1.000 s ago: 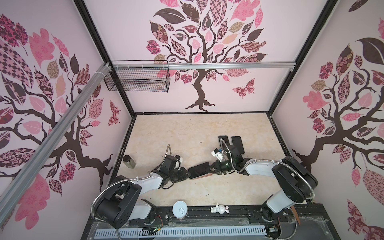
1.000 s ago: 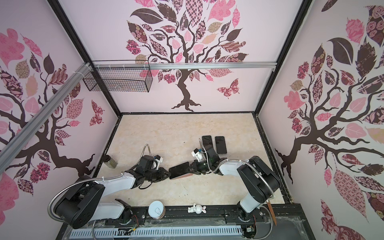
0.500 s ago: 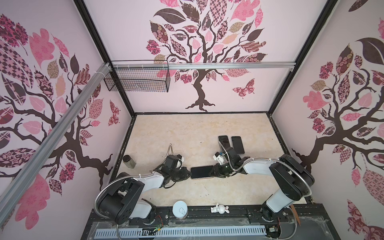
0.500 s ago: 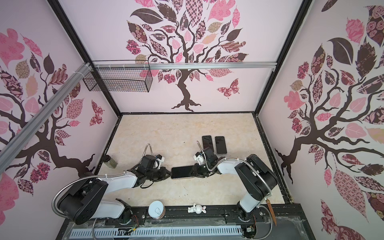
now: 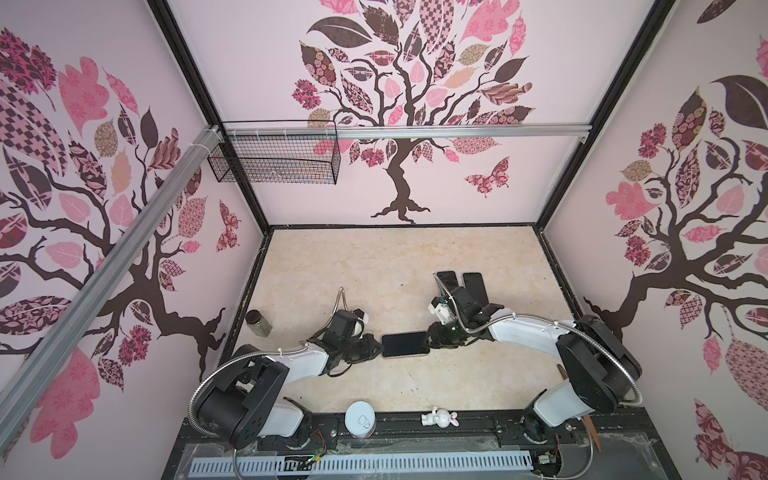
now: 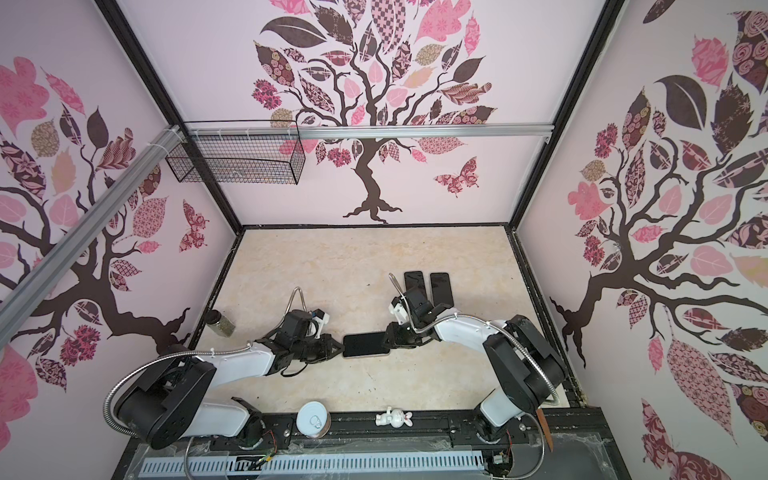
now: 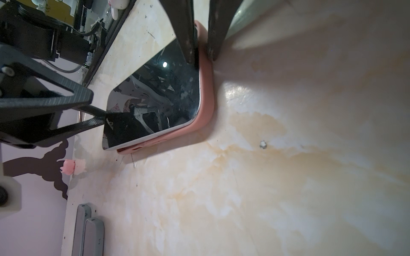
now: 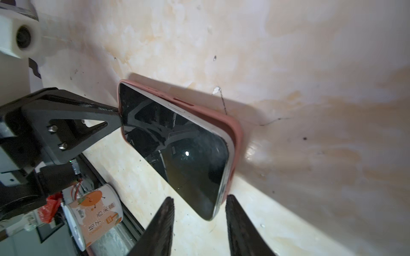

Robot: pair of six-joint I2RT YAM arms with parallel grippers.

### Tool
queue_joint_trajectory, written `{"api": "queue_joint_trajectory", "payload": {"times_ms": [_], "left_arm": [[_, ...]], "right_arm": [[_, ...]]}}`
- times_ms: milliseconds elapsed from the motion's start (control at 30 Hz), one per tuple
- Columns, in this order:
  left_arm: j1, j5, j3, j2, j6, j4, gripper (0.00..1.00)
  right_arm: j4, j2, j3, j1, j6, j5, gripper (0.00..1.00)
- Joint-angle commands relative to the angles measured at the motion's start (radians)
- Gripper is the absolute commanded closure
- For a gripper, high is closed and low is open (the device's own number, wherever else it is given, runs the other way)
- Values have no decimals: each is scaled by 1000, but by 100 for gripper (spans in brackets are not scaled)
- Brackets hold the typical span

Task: Put the phone into the phone case
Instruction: 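Press the phone down into the case with both grippers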

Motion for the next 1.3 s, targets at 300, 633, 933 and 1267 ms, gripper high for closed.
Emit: {"api": "queue_joint_trajectory", "payload": {"times_ms": [300,633,933,1267], "left_arm": [[-15,3,32,-17,19,-81,76],[-15,1,46,-3,20,-82,77],[-14,7,53,21,26,-79,80],[-14,21,47,41,22,-57,82]], "right_arm": [[-57,-5,-12,1,-71,69,72],[3,21,-36,1,-68,33,77],[20,68,-45,4,-63,23,82],[29,119,-38,46,-61,5,86]]}}
